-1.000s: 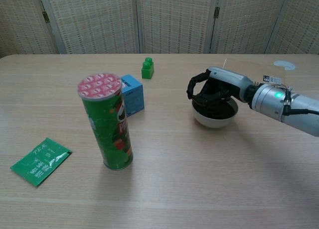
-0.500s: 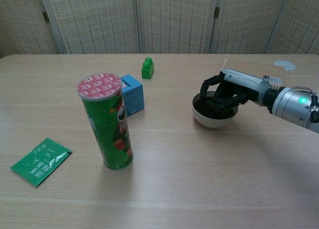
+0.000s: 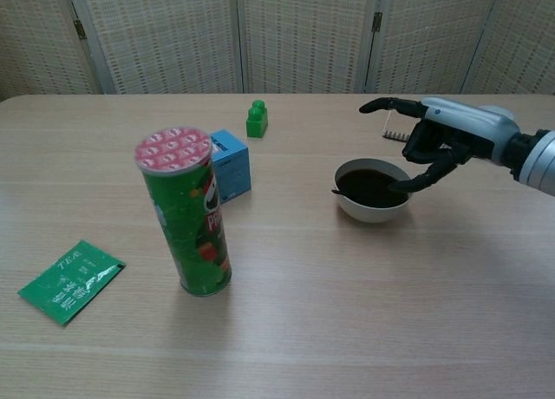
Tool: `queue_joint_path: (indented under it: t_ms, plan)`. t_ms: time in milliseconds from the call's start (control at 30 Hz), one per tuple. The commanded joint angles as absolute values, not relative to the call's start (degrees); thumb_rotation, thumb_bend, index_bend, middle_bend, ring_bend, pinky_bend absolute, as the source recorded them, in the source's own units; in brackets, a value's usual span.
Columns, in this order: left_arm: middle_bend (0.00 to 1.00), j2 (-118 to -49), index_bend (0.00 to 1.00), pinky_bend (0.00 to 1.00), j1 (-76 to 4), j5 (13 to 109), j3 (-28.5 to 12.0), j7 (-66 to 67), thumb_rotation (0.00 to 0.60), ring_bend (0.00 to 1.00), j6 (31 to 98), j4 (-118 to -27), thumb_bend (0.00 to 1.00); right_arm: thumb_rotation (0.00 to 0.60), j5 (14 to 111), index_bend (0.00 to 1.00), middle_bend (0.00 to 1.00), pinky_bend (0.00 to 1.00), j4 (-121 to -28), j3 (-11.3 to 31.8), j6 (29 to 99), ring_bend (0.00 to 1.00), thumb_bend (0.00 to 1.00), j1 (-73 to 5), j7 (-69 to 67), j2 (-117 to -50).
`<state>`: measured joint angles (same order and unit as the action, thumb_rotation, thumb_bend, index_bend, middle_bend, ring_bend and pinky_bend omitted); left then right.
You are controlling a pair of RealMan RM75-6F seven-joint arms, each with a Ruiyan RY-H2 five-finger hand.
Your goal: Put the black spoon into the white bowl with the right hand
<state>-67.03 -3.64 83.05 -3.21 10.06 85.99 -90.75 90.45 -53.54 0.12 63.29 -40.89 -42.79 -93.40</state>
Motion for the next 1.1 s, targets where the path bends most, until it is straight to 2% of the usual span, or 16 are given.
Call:
queue_joint_path:
  t_ms: [33,133,267,333,467,500,600,733,833,1100]
  plan:
    - [0.21,-66.99,0.23,0.16,-3.82,83.19,-3.25,10.01,0.6,0.15,85.85,-90.85,0.2,0.6,88.92,0.09,0.95,1.0,-61.08,0.31,66.57,1.0,0.14,-37.19,-27.45,-86.3]
    - [0.21,-67.02,0.23,0.16,-4.13,83.46,-3.37,9.92,0.6,0.15,85.74,-90.99,0.2,0.6,87.39,0.12,0.87,1.0,-67.29,0.79,70.1,0.98,0.21,-34.09,-16.4,-82.09]
    - [0.21,-67.33,0.23,0.16,-4.6,83.93,-3.67,9.79,0.6,0.15,85.83,-91.05,0.2,0.6,84.29,0.31,0.77,0.99,-77.44,1.1,75.63,0.86,0.21,-28.44,-6.34,-76.0]
    - [0.21,-67.5,0.23,0.16,-4.84,84.25,-3.78,9.85,0.6,0.15,85.92,-91.23,0.2,0.6,83.16,0.33,0.7,0.9,-81.86,0.54,77.68,0.78,0.21,-25.72,-3.11,-72.98]
    - [0.21,-67.94,0.23,0.16,-5.24,85.53,-3.78,10.35,0.6,0.15,86.48,-91.8,0.2,0.6,82.61,0.31,0.48,0.43,-87.82,-0.96,80.85,0.5,0.19,-21.45,0.88,-68.45]
    - [0.21,-68.03,0.23,0.16,-5.33,85.79,-3.73,10.41,0.6,0.15,86.5,-92.02,0.2,0.6,82.78,0.29,0.43,0.36,-88.72,-1.37,81.52,0.44,0.18,-20.59,1.63,-67.64]
    - [0.21,-68.24,0.22,0.16,-5.62,86.79,-3.51,10.63,0.6,0.15,86.64,-92.73,0.2,0.6,83.68,0.21,0.28,0.21,-91.12,-2.66,83.57,0.25,0.13,-17.89,2.56,-65.44]
    - [0.19,-68.58,0.22,0.16,-5.8,87.88,-3.2,11.59,0.6,0.15,87.0,-93.33,0.2,0.6,85.37,0.1,0.11,0.03,-92.32,-4.17,86.01,0.05,0.1,-14.63,1.02,-63.79]
    - [0.19,-68.84,0.22,0.16,-5.73,87.98,-3.2,12.29,0.6,0.15,87.34,-93.74,0.2,0.6,86.34,0.06,0.07,0.0,-92.5,-5.02,87.45,0.0,0.09,-12.47,0.67,-63.2]
    - [0.19,-69.35,0.22,0.16,-5.64,88.09,-3.11,13.01,0.6,0.15,87.75,-94.12,0.2,0.6,88.42,0.06,0.07,0.0,-91.82,-4.85,89.26,0.0,0.09,-9.56,-0.57,-63.12]
